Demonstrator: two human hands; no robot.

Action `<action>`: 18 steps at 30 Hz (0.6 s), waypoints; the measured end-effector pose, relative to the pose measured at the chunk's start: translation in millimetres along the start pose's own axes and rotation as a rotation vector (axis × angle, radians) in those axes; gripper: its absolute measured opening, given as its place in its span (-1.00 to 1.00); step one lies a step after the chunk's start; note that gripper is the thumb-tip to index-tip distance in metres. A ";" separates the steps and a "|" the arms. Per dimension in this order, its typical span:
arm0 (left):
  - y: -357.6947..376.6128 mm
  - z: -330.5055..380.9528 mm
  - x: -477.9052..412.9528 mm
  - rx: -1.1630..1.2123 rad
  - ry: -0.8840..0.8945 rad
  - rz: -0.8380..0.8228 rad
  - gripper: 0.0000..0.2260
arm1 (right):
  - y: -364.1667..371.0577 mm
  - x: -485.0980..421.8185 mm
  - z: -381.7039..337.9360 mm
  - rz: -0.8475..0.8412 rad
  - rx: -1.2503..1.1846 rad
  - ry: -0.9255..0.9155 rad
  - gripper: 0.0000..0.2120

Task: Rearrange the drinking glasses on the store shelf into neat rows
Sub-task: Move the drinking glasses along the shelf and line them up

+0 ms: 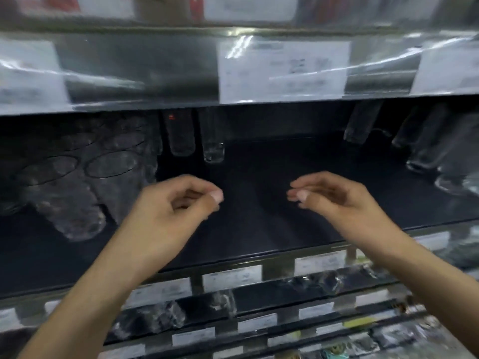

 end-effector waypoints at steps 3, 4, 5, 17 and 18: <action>65.5 29.6 -19.6 0.032 0.029 -0.059 -0.79 | -66.7 10.1 7.9 0.045 0.046 0.001 -0.79; 84.1 38.6 -24.8 0.038 0.037 -0.081 -0.81 | -86.6 10.8 12.2 0.068 0.056 0.001 -0.76; 103.7 47.5 -30.9 0.043 0.049 -0.101 -0.81 | -108.9 10.9 18.2 0.099 0.060 0.005 -0.75; 308.4 82.9 -158.6 0.052 -0.007 -0.128 -0.75 | -290.3 -10.9 109.1 0.332 0.038 0.085 -0.91; 318.7 82.7 -167.5 0.036 -0.007 -0.125 -0.72 | -295.5 -11.4 114.9 0.350 0.045 0.091 -0.93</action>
Point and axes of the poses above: each hand's wrist, its own x-axis away from the middle knuckle, its own y-axis out of the palm, z = x × y, the point moved 9 cm from there along -x, towards the middle knuckle, and after that the axes turned 5 degrees about -x, right-handed, at the moved point
